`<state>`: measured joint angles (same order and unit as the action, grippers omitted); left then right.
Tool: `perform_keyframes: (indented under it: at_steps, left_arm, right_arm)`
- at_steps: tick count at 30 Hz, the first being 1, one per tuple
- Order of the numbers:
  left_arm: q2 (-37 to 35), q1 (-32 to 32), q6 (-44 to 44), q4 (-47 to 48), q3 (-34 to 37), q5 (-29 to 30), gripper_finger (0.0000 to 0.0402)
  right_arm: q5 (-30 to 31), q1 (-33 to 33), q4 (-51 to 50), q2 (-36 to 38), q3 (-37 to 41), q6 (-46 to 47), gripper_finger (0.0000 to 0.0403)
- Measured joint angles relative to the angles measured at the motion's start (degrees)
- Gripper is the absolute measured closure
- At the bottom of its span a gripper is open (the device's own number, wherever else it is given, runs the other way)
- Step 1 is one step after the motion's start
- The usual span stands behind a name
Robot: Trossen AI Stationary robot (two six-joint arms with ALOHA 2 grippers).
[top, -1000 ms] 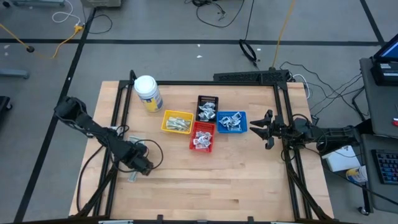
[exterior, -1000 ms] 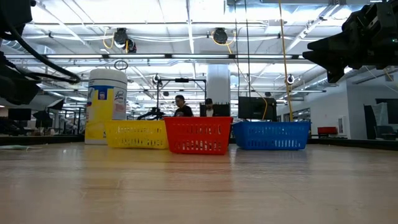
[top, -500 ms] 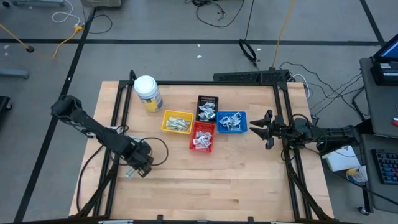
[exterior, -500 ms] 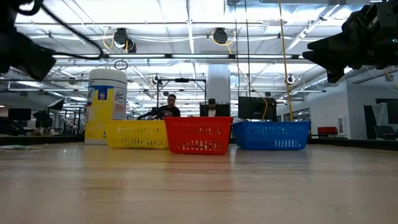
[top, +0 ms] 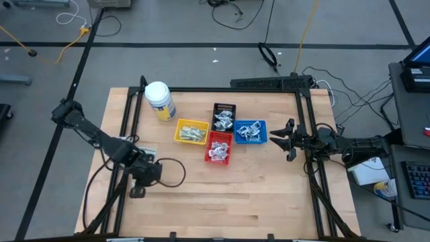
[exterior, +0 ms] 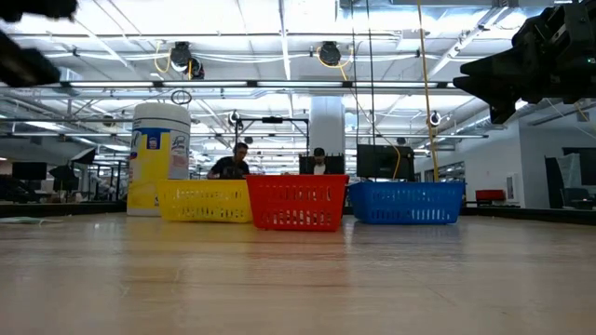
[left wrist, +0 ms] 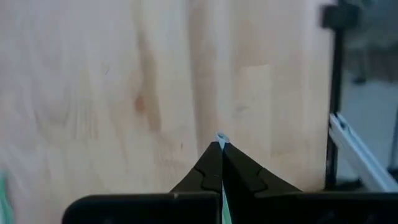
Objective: Pick & Place First Aid Supplies
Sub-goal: Put the bandage pack into the yellow bin
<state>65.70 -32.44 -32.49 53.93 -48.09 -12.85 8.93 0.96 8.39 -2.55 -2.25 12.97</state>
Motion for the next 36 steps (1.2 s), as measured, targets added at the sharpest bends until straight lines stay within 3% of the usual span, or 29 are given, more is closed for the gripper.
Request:
perform_keyframes:
  at_steps: [4,8,26,30,36]
  left_arm:
    - [-0.14,1.11,10.31,-0.19,-1.66,1.47,0.0398]
    - [-0.14,6.49,14.67,-0.19,-1.99,2.35,0.0400]
    - [0.65,46.54,22.85,0.02,-2.01,3.06,0.0400]
    - [2.27,51.11,29.25,-0.26,-2.22,3.10,0.0400]
    - [11.24,53.94,37.35,-0.09,-8.84,4.37,0.0400]
  right_arm:
    - [0.00,-0.01,-0.01,0.00,0.00,0.01,0.0273]
    - [0.00,0.01,-0.01,0.00,-0.01,0.00,0.0273]
    - [0.00,-0.01,-0.01,0.00,-0.01,0.01,0.0273]
    - [0.00,0.00,-0.01,0.00,0.00,0.00,0.0273]
    - [0.00,-0.01,-0.01,0.00,-0.01,-0.01,0.0273]
